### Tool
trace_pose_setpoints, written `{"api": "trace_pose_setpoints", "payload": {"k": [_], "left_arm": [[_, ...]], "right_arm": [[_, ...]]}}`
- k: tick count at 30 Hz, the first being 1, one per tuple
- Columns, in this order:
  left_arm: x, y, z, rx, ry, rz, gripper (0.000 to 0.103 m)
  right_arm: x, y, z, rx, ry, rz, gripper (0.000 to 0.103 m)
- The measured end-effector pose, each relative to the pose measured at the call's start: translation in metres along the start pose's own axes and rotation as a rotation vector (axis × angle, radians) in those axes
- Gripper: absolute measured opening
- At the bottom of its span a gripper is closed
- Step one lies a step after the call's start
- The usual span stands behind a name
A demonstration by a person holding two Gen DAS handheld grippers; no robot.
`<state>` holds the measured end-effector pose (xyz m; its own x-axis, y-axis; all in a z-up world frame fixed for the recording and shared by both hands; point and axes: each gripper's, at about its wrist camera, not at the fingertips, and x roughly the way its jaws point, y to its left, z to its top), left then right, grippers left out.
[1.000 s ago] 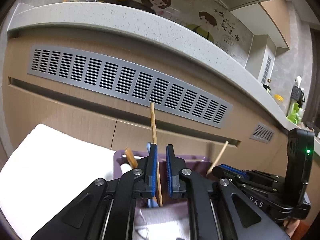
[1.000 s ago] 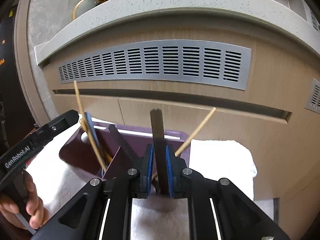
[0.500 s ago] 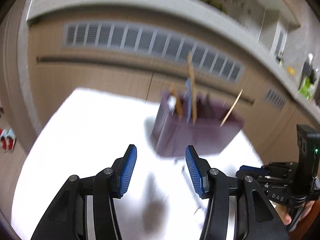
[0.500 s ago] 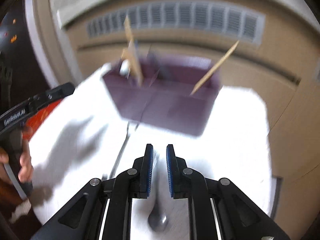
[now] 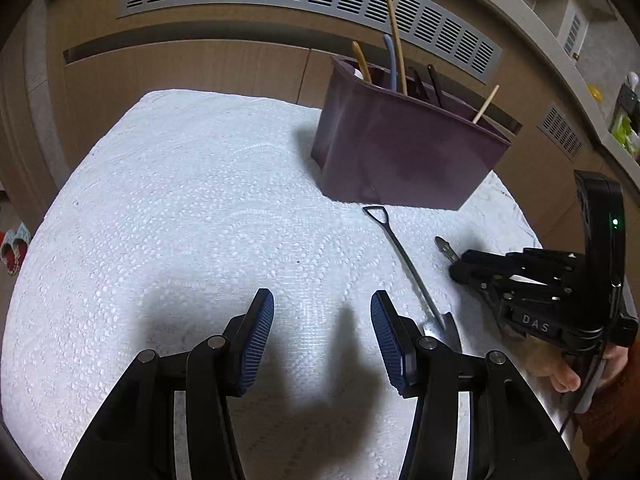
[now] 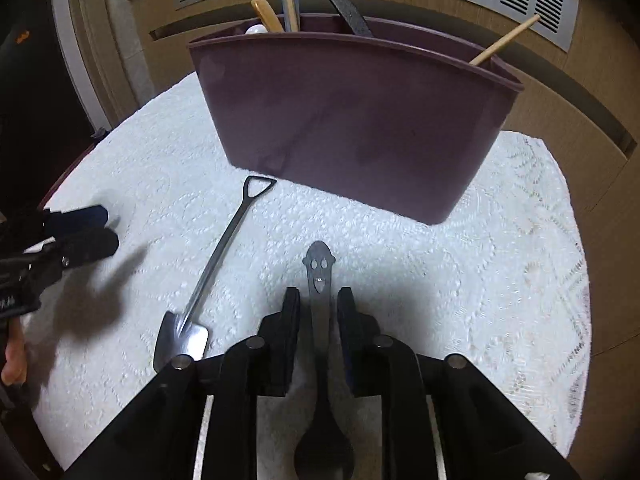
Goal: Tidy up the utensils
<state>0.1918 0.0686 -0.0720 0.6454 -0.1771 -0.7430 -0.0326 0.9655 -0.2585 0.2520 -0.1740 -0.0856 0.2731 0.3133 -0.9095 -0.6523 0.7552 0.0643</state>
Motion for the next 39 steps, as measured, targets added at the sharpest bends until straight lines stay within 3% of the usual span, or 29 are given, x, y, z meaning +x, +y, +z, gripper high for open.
{"api": "trace_pose_setpoints", "payload": {"k": [4, 6, 9, 12, 13, 16, 23, 30, 39], "left_arm": [[0.002, -0.003, 0.003, -0.002, 0.009, -0.010, 0.051], [0.002, -0.005, 0.003, 0.002, 0.013, -0.016, 0.051], [0.002, -0.008, 0.003, 0.005, 0.019, -0.024, 0.051], [0.004, -0.008, 0.004, 0.001, 0.030, -0.037, 0.051], [0.006, -0.009, 0.004, -0.001, 0.040, -0.043, 0.051], [0.010, -0.013, 0.004, 0.005, 0.054, -0.058, 0.051], [0.025, -0.043, 0.014, 0.059, 0.071, -0.070, 0.050], [0.050, -0.081, 0.023, 0.170, 0.083, 0.024, 0.049], [0.051, -0.073, 0.012, 0.262, 0.094, 0.099, 0.043]], "right_arm": [[0.000, -0.002, 0.005, 0.018, 0.025, 0.087, 0.047], [0.002, 0.008, 0.009, -0.013, 0.032, 0.068, 0.047], [0.003, 0.023, 0.006, -0.070, 0.013, 0.004, 0.041], [-0.001, 0.028, 0.005, -0.085, -0.007, 0.005, 0.010], [-0.002, 0.030, 0.005, -0.093, -0.009, -0.023, 0.009], [-0.009, 0.031, 0.000, -0.108, -0.035, -0.090, 0.009], [-0.037, 0.010, -0.012, -0.040, -0.078, -0.105, 0.009], [-0.061, -0.015, -0.039, 0.047, -0.102, -0.127, 0.009], [-0.061, -0.026, -0.055, 0.117, -0.069, -0.098, 0.009]]}}
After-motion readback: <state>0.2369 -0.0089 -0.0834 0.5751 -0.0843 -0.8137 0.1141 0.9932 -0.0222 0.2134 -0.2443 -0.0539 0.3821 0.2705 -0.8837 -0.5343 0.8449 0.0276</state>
